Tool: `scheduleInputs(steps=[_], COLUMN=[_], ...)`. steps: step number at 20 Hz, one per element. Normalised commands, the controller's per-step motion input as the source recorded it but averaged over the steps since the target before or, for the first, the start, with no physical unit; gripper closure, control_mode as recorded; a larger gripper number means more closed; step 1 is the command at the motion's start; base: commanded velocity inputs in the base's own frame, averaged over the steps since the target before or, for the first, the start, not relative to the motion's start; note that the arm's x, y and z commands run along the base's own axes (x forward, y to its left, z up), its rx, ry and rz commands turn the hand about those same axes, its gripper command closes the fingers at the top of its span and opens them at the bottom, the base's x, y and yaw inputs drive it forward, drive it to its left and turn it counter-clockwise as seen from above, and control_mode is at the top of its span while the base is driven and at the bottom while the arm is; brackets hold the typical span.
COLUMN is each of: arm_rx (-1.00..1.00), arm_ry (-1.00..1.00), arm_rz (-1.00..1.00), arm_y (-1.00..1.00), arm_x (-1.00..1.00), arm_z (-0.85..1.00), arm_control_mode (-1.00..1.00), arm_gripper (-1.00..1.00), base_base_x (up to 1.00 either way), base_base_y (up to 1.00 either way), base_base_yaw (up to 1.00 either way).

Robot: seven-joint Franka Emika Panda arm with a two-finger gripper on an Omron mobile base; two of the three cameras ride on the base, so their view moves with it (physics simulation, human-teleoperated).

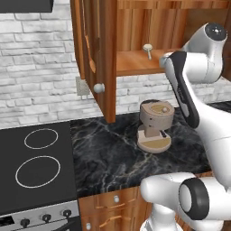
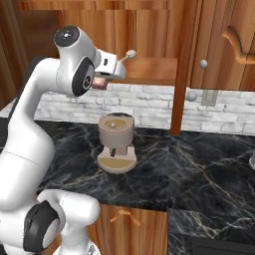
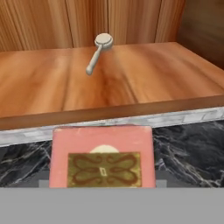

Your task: Pick up the bar soap and dish brush from the sink, and place them back in the cabinet, and close the cabinet doors.

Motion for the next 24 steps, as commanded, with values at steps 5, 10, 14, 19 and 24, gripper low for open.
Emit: scheduleInputs(steps=[5, 10, 14, 19, 24], arm_rx=[0.0, 0.0, 0.0, 0.0, 0.0], arm_ry=[0.0, 0.0, 0.0, 0.0, 0.0], arm_rz=[0.0, 0.0, 0.0, 0.0, 0.0], arm_y=[0.0, 0.0, 0.0, 0.0, 0.0], arm_x=[0.52, 0.53, 0.41, 0.43, 0.45], arm_z=[0.0, 0.0, 0.0, 0.0, 0.0], arm_control_mode=[-1.0, -1.0, -1.0, -1.0, -1.0], arm_gripper=[1.0, 1.0, 1.0, 1.0, 1.0], base_base_x=[0.0, 0.0, 0.0, 0.0, 0.0], base_base_y=[0.0, 0.0, 0.0, 0.0, 0.0], base_base_yaw=[0.0, 0.0, 0.0, 0.0, 0.0])
